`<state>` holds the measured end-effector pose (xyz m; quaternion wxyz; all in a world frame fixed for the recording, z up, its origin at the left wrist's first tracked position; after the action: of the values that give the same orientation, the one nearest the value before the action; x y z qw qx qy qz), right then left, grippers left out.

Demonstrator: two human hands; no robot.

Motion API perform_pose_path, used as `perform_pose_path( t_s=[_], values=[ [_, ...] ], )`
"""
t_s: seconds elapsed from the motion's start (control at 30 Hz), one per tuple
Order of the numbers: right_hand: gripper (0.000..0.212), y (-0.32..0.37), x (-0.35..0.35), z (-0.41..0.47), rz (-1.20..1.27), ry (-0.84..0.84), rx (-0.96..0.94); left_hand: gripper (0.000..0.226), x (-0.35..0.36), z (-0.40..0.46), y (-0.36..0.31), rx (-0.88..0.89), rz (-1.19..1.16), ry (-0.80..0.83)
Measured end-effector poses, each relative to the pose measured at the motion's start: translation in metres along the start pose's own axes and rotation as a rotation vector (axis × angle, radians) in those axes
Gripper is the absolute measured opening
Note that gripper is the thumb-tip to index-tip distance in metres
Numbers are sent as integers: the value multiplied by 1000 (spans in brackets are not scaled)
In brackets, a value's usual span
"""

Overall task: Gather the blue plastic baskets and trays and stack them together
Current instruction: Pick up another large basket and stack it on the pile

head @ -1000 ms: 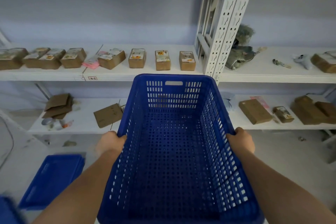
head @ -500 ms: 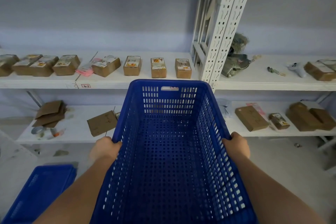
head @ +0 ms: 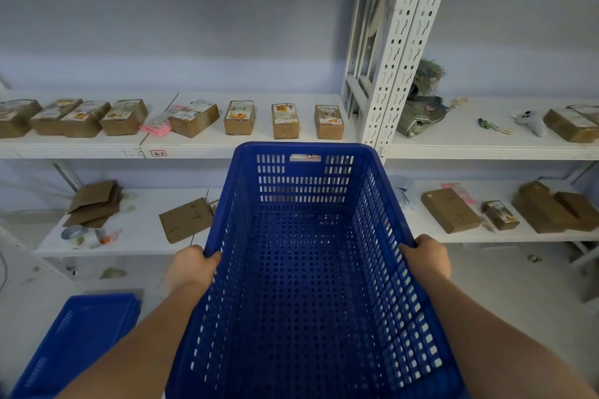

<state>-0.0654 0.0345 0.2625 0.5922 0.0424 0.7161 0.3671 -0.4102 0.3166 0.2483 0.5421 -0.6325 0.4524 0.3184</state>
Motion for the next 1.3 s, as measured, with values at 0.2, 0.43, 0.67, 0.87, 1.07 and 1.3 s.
perform_pose_path(
  t_s=[0.2, 0.43, 0.67, 0.87, 1.07, 1.3],
  values=[
    [19, 4, 2, 11, -7, -2, -13, 34, -2, 8, -9, -16, -15, -6],
    [21, 4, 3, 19, -22, -5, 0, 34, 6, 18, -11, -7, -13, -4],
    [17, 3, 12, 11, 74, 46, -1, 30, 16, 21, 0, -32, -51, 87],
    [16, 5, 13, 9, 77, 85, -9, 29, 16, 19, 0, -33, -18, 68],
    [16, 8, 15, 8, -5, 113, -5, 32, 15, 18, -3, -17, 8, 16],
    [17, 6, 15, 13, -73, 100, -28, 34, 17, 23, -2, 6, -24, -15]
  ],
)
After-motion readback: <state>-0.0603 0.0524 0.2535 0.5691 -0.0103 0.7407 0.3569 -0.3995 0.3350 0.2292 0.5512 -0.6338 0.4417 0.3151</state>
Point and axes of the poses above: each hand's wrist, its own z-axis towards the middle knuckle, its own x-axis out of the palm, y = z × x, the point moved 3 cm from there along z, towards the middle knuckle, and after that the axes turned 12 degrees about -x, right-handed, at the moved point
